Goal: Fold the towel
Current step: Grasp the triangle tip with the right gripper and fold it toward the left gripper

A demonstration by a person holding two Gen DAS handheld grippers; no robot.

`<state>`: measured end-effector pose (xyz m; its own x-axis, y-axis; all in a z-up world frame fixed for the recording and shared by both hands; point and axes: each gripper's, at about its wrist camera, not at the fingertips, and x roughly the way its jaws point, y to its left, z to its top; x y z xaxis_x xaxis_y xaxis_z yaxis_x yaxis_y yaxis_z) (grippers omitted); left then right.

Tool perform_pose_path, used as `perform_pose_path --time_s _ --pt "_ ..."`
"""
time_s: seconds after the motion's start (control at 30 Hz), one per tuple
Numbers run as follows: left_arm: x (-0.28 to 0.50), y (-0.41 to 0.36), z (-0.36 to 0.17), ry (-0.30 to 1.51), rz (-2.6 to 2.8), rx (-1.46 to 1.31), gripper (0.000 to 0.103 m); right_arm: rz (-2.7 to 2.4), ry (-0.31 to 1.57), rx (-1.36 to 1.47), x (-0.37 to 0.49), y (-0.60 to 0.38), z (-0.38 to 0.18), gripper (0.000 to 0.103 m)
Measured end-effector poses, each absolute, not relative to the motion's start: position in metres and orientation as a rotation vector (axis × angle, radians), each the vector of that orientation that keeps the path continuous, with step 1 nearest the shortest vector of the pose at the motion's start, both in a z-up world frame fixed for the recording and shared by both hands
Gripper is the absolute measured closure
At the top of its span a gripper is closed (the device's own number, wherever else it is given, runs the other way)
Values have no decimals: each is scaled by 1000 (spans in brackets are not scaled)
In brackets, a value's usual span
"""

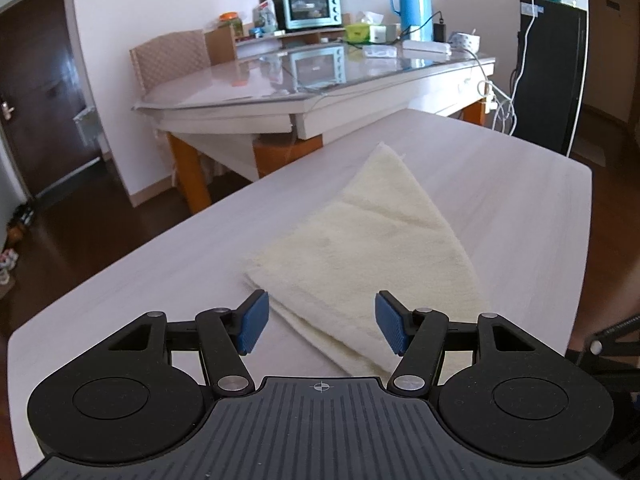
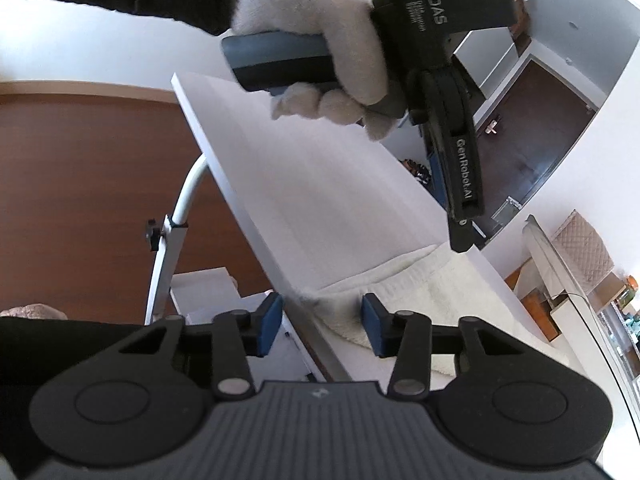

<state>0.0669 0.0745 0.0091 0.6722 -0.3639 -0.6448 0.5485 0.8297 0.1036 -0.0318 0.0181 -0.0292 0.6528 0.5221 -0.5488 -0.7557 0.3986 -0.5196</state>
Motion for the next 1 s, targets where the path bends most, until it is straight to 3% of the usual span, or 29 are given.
perform_pose_path --time_s 0.03,0.1,0.13,0.4,0.6,0.8,1.0 --pt "67 76 8 656 -520 307 39 832 322 -819 -35 14 -28 67" --pt "67 81 7 658 -510 331 39 860 338 -790 -44 -5 -27 90" --pt "67 83 7 659 -515 343 39 886 357 -760 -53 -21 -26 95" --pt "70 95 10 651 -722 416 42 1000 467 -494 -48 -80 7 95" --pt "77 89 7 640 -890 506 43 1026 477 -446 -46 -99 13 95" --pt "113 91 -4 761 -939 450 51 1060 500 -422 -48 -103 17 95" --pt "135 98 -13 847 -964 385 49 1122 533 -379 -45 -120 32 95"
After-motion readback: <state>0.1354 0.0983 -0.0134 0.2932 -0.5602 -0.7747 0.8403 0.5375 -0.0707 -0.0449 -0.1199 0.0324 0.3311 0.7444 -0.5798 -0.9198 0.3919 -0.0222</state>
